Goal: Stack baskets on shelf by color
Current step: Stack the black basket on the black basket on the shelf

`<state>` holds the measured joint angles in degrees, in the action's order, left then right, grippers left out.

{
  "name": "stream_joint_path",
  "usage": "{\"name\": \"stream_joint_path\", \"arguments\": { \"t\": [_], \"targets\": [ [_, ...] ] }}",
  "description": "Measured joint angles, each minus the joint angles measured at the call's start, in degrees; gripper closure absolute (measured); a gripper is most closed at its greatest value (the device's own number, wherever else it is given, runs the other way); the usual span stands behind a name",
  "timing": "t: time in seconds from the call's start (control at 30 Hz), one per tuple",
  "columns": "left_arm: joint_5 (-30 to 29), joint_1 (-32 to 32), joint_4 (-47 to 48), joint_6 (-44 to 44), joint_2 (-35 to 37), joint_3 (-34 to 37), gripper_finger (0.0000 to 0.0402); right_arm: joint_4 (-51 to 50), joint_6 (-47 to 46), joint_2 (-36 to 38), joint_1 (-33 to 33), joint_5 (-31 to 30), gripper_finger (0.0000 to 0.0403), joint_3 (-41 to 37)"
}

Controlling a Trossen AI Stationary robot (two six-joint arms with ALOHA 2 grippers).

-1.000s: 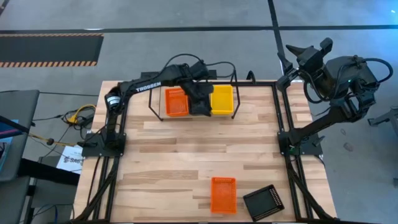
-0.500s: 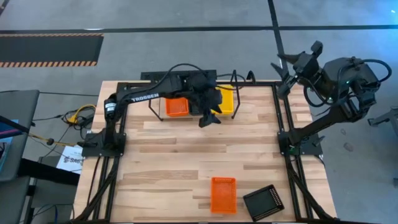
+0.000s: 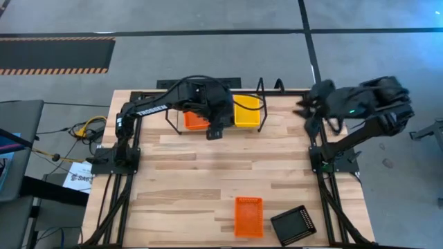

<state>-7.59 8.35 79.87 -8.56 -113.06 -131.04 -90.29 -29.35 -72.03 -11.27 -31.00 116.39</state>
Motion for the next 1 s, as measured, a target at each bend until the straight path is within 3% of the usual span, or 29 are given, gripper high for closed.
{"name": "stream_joint_path", "arguments": {
  "t": [0.37,0.5,0.8,0.9,1.0],
  "targets": [
    [-0.02,-0.72,9.97,-1.01,-0.04,0.02,0.0155,0.38,-16.81,-7.96,-0.64,21.21,0.0271,-11.82],
    [6.23,-1.36,10.10,-3.76,0.39,0.07,0.0155,0.20,-27.19,-9.38,-3.60,28.49,0.0276,-20.17],
    [7.27,-2.31,10.15,-6.84,0.39,0.07,0.0155,2.20,-61.86,-11.65,-21.71,49.24,0.0276,-37.03],
    [7.22,-2.31,10.11,-6.88,0.39,0.07,0.0155,7.67,-75.61,-11.92,-29.34,50.30,0.0275,-39.14],
    [7.20,-2.29,10.03,-6.97,0.39,0.07,0.0155,13.27,-90.45,-12.70,-35.75,45.13,0.0274,-39.86]
  ]
}}
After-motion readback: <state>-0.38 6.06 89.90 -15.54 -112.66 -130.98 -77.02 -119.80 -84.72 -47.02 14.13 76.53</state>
